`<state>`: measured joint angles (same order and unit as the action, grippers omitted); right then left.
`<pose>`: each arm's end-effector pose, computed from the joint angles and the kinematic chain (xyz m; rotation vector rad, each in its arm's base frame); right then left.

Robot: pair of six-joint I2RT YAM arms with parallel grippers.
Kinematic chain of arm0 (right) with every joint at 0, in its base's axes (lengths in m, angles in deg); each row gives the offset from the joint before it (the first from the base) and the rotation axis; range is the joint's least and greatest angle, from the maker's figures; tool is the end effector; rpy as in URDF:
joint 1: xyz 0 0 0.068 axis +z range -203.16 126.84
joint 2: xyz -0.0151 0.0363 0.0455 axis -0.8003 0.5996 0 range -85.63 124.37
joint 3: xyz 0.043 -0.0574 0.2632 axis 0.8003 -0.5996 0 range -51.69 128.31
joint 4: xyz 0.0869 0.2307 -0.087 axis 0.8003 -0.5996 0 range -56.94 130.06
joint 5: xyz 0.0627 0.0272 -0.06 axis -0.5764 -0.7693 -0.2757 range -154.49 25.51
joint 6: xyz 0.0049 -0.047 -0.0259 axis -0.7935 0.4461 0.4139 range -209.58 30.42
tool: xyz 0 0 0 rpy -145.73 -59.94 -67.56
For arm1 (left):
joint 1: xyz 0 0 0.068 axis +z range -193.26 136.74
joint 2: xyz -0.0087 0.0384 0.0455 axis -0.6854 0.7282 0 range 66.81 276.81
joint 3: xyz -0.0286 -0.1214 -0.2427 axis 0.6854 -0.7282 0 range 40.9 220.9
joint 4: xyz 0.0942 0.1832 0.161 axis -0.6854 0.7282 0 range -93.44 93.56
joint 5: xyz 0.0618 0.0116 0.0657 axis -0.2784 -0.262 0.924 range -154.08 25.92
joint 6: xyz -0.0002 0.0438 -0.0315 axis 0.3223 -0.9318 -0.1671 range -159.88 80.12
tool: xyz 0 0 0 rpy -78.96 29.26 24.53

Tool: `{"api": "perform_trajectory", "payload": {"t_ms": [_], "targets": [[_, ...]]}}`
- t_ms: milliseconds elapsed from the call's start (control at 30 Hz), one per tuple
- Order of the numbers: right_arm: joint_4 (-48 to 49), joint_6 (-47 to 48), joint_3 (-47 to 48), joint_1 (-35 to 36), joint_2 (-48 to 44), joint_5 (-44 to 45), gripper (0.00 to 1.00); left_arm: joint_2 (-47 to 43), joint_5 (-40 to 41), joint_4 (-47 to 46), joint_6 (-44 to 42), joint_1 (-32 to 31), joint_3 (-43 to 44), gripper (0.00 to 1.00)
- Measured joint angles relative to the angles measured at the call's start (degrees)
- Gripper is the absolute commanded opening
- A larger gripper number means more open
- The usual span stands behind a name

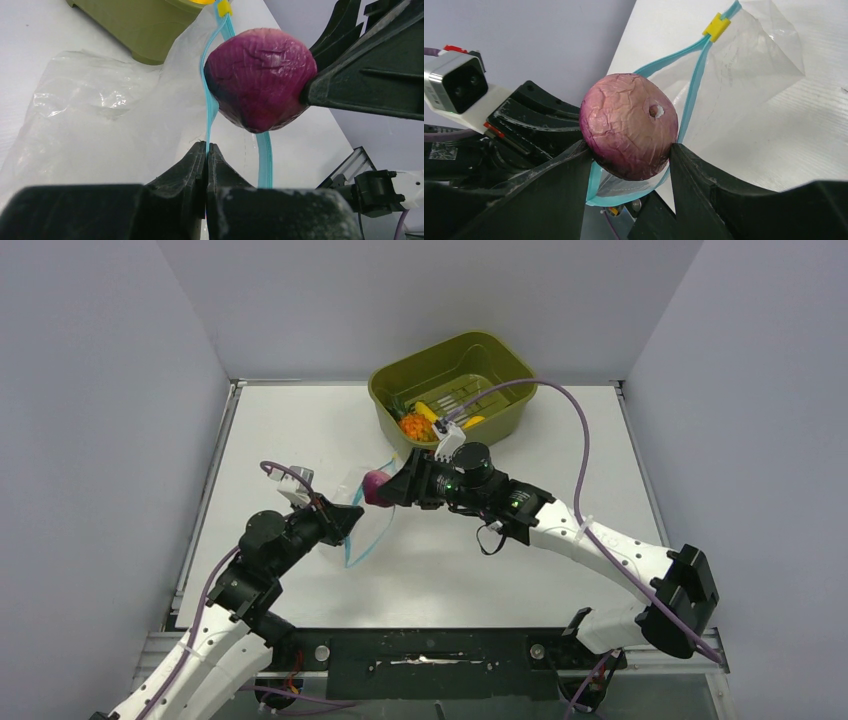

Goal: Place the food in the zip-top bag and seal the zipper
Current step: Place the fake vegetable in the zipper food storage bag.

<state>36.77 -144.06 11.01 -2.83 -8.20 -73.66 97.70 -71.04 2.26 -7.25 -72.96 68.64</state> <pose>0.1990 0.2488 0.3332 -0.0469 2.1373 1.3328 0.1277 -0.0777 0.2787 0.0479 1.8103 -0.8954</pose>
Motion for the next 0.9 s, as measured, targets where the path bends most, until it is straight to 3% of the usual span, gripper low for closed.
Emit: {"api": "perform_trajectory", "payload": {"t_ms": [433, 900], "targets": [[-6.0, 0.1, 0.2, 0.4, 0.5, 2.6, 0.34, 0.6, 0.0, -0.9, 0.2, 0.0, 0.0, 0.0], [-9.4, 3.3, 1.2, 1.2, 3.0, 5.1, 0.57, 0.5, 0.1, -1.5, 0.2, 0.0, -0.2, 0.0]]}}
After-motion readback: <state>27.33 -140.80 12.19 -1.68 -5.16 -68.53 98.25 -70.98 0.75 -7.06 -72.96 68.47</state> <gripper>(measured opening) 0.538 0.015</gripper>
